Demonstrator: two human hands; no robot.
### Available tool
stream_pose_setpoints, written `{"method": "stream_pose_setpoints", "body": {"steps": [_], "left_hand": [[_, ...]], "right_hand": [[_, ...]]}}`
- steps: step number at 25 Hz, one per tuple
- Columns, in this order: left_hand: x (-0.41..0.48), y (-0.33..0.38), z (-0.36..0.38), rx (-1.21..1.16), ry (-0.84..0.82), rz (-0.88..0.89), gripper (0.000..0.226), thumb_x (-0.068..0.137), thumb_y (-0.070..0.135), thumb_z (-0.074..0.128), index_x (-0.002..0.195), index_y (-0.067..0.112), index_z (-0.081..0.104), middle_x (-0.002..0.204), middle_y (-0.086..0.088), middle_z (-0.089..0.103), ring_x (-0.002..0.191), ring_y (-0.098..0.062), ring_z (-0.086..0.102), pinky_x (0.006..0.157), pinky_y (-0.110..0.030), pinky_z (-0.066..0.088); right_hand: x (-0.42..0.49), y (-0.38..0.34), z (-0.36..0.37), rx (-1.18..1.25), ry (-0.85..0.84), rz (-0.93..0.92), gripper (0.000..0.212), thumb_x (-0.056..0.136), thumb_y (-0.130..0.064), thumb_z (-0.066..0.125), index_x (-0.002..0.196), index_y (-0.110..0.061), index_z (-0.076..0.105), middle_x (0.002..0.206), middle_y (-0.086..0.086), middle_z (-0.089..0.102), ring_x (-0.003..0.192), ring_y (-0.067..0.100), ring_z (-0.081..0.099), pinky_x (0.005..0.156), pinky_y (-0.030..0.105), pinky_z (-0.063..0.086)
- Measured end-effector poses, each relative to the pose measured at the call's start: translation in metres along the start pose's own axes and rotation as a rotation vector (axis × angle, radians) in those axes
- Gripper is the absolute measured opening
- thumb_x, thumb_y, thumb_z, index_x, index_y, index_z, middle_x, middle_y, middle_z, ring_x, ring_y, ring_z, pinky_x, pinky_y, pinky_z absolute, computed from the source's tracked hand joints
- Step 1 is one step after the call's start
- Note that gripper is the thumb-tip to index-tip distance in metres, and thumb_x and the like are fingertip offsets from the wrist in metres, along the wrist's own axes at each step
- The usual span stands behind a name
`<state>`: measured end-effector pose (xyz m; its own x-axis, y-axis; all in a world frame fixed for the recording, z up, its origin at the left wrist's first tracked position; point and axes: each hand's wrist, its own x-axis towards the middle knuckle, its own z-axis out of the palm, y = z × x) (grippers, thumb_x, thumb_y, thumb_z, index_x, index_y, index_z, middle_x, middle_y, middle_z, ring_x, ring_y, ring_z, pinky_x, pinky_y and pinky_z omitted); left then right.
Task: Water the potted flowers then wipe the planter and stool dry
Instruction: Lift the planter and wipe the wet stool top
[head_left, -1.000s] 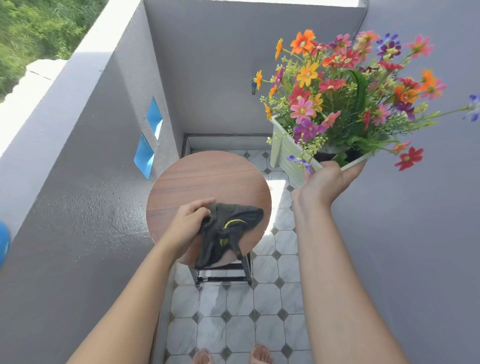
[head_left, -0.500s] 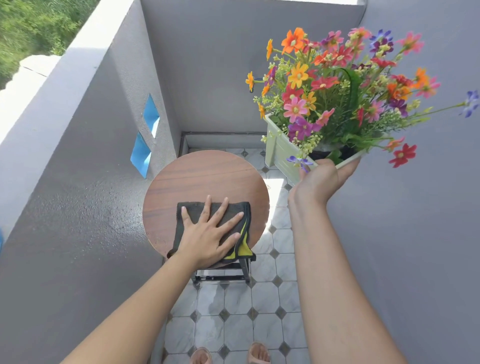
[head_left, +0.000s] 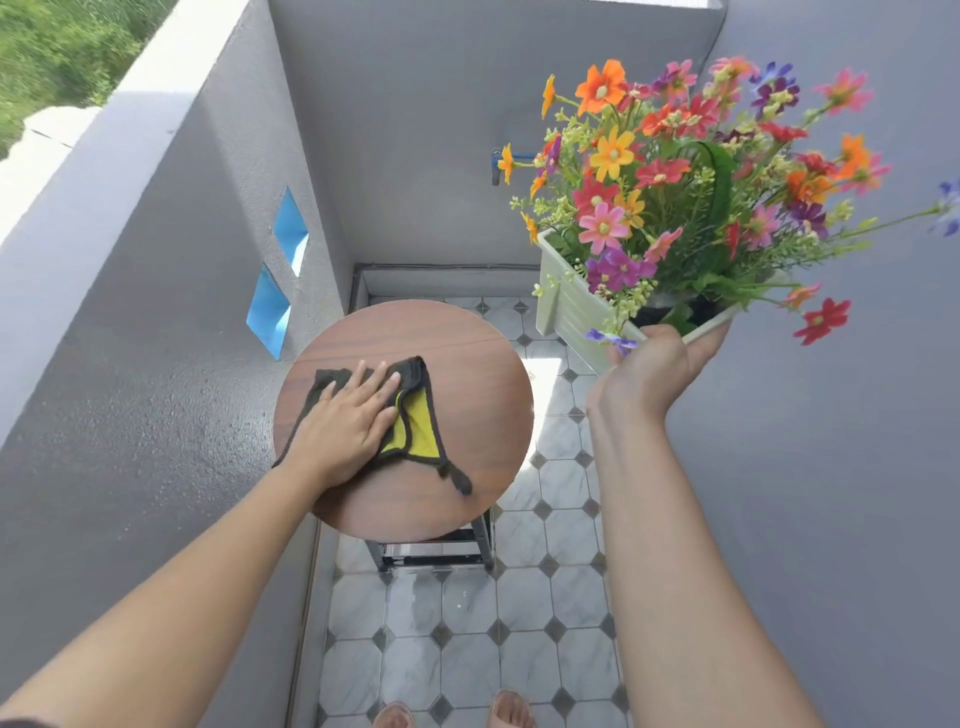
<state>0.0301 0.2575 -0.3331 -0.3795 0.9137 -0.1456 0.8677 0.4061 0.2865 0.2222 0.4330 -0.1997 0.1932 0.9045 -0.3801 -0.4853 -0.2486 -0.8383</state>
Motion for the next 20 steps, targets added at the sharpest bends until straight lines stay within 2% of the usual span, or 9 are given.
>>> {"method": "stream_pose_setpoints", "body": {"steps": [2,4,6,8,9,11,14,17,20], "left_hand": [[0.024,0.016,-0.009,-0.016,-0.034,-0.016,0.079,0.082,0.057,0.002,0.148,0.020,0.024,0.158,0.000,0.015,0.146,-0.019,0.005,0.114,-0.048,0.014],[0.031,0.042,-0.007,0.019,-0.104,0.130,0.078,0.082,0.056,0.001,0.148,0.022,0.024,0.158,0.000,0.015,0.146,-0.019,0.004,0.116,-0.048,0.015],[0.014,0.066,0.006,0.102,-0.155,0.315,0.070,0.088,0.058,0.009,0.149,0.025,0.022,0.158,0.000,0.014,0.146,-0.021,0.002,0.116,-0.047,0.010],[-0.015,0.077,0.021,0.212,-0.111,0.408,0.072,0.087,0.069,0.021,0.148,0.032,0.022,0.157,-0.002,0.016,0.145,-0.028,0.005,0.113,-0.052,0.008],[-0.029,0.078,0.026,0.257,-0.073,0.414,0.071,0.085,0.072,0.025,0.146,0.036,0.024,0.156,-0.004,0.021,0.143,-0.034,0.011,0.109,-0.056,0.013],[-0.050,0.072,0.031,0.277,-0.040,0.441,0.058,0.091,0.065,0.025,0.143,0.040,0.030,0.151,-0.006,0.033,0.139,-0.038,0.025,0.103,-0.059,0.025],[-0.068,0.050,0.030,0.231,-0.055,0.558,0.049,0.099,0.049,0.017,0.140,0.032,0.039,0.147,-0.004,0.042,0.136,-0.031,0.033,0.104,-0.052,0.035],[-0.089,0.024,0.026,0.182,-0.039,0.551,0.049,0.101,0.044,0.020,0.141,0.022,0.039,0.145,-0.003,0.043,0.137,-0.023,0.032,0.113,-0.039,0.022],[-0.104,-0.011,0.017,0.113,-0.020,0.443,0.051,0.100,0.043,0.026,0.136,0.014,0.047,0.144,-0.005,0.045,0.141,-0.017,0.025,0.115,-0.032,0.013]], "right_hand": [[0.002,-0.001,-0.001,0.015,-0.003,-0.006,0.075,0.084,0.008,0.028,0.145,-0.035,0.018,0.152,-0.004,0.019,0.111,0.018,0.043,0.059,0.021,0.047],[0.003,-0.002,-0.001,0.033,-0.008,-0.011,0.076,0.084,0.009,0.028,0.144,-0.035,0.019,0.150,-0.006,0.022,0.113,0.018,0.041,0.061,0.022,0.047],[0.003,-0.002,-0.001,0.032,-0.008,-0.005,0.075,0.084,0.009,0.028,0.144,-0.034,0.019,0.147,-0.008,0.022,0.115,0.018,0.040,0.063,0.023,0.047],[0.002,-0.001,-0.001,0.020,-0.004,0.001,0.074,0.084,0.009,0.028,0.145,-0.033,0.017,0.151,-0.006,0.018,0.116,0.018,0.039,0.064,0.023,0.047],[0.000,-0.001,0.000,0.020,-0.003,0.002,0.074,0.085,0.009,0.028,0.145,-0.033,0.017,0.152,-0.006,0.016,0.115,0.018,0.039,0.063,0.023,0.047],[-0.001,-0.001,0.001,0.018,0.001,-0.007,0.074,0.084,0.009,0.029,0.144,-0.033,0.019,0.151,-0.005,0.021,0.109,0.017,0.044,0.060,0.022,0.047],[0.000,-0.001,0.001,0.018,0.001,-0.015,0.075,0.082,0.008,0.029,0.144,-0.033,0.022,0.149,-0.002,0.027,0.111,0.021,0.047,0.055,0.019,0.047],[0.000,-0.001,0.002,0.020,0.007,0.000,0.075,0.082,0.008,0.029,0.144,-0.034,0.021,0.149,-0.004,0.025,0.118,0.020,0.043,0.060,0.022,0.047],[-0.002,-0.001,0.001,0.013,-0.007,-0.008,0.075,0.082,0.008,0.029,0.144,-0.034,0.021,0.148,-0.004,0.027,0.116,0.019,0.045,0.060,0.022,0.046]]}}
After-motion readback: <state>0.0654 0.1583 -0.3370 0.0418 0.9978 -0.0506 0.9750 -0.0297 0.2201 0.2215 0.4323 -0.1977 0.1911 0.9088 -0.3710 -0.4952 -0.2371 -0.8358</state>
